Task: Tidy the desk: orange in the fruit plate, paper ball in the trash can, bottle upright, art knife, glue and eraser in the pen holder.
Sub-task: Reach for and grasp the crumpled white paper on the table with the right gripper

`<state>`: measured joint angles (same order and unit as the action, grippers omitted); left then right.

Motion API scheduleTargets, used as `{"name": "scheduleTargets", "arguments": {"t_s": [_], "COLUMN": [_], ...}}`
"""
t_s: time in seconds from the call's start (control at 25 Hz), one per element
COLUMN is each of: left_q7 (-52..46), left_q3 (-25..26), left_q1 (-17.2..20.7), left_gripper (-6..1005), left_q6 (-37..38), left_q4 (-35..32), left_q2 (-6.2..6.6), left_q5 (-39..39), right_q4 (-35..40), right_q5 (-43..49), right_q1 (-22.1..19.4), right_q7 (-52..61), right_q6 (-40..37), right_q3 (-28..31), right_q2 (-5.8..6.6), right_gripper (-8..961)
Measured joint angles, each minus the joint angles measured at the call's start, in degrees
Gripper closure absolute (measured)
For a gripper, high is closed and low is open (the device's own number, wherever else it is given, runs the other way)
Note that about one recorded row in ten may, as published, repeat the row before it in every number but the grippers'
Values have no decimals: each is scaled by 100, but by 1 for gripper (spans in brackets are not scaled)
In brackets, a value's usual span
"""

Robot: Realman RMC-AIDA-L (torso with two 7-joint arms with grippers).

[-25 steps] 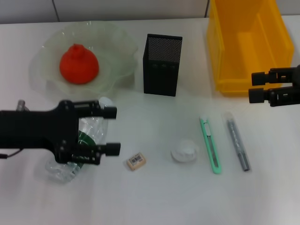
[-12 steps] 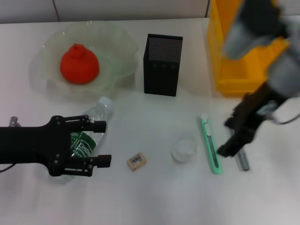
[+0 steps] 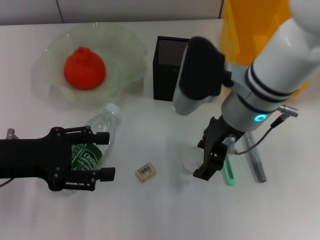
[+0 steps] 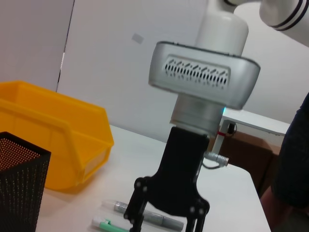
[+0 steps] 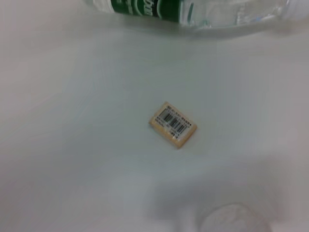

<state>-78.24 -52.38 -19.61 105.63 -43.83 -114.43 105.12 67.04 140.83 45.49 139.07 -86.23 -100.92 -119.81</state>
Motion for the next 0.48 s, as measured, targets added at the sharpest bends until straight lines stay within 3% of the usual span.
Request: {"name": "scheduleTargets", "arguments": {"t_s": [0.2,0.4,0.48], "left_q7": [2,9,9], "left_q3": [2,10,28], "left_q1": [1,-5,-3], "left_gripper": [171,171,172], "left_q6": [-8,-34,-33], "left_q4": [22,59,59], "left_q2": [0,2,6], "left_q5": [0,0,0], "right_q4": [-152,-149,-67], "right_q5": [-3,3,17], "right_q1": [32,30,-8], "right_q7": [18,20,27], "right_q6": [254,318,286], "right_q3": [-146,-139,-107], "right_q2": [-3,-6,-2], "right_gripper": [240,426,459]}}
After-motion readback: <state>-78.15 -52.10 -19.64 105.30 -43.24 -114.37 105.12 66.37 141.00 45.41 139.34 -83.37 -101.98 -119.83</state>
